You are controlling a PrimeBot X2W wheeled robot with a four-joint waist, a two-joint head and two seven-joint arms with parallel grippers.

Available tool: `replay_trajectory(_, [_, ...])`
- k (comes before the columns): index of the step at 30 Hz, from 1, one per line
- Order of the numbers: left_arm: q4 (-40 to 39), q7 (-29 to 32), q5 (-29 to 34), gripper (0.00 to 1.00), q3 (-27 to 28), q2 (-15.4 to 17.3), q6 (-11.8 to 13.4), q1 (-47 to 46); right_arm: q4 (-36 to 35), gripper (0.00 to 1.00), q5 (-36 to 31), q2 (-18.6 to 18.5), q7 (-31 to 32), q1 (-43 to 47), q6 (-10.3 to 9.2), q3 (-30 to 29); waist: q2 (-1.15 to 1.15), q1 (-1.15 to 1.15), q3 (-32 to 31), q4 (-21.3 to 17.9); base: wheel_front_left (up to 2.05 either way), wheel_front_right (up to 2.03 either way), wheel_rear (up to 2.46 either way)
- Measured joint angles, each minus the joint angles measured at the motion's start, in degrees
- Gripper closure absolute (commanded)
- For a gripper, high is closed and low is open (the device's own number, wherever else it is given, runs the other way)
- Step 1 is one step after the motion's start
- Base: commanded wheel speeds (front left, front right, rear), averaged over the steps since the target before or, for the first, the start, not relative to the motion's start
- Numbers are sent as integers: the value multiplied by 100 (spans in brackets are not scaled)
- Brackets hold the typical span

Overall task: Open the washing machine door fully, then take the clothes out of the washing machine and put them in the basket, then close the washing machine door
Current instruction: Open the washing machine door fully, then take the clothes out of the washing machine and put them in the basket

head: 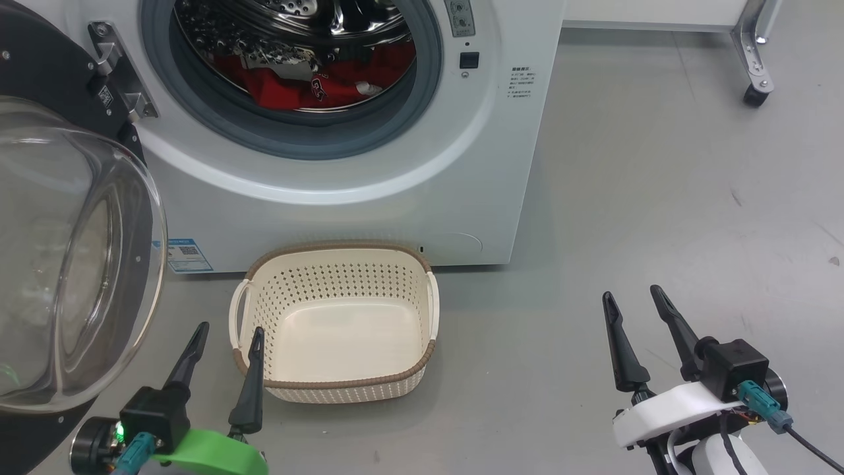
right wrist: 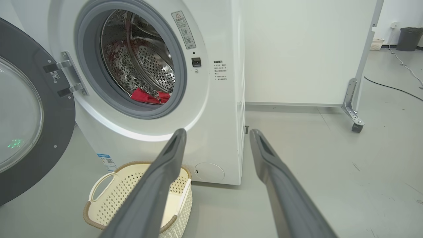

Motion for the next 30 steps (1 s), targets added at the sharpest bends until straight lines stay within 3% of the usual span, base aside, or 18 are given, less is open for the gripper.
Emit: replay_trajectory(30, [-70,115,1,0,-59,-67,60,0,-89,0,-2,0,0,1,1,-44,0,0,-9,-8,7,-7,0])
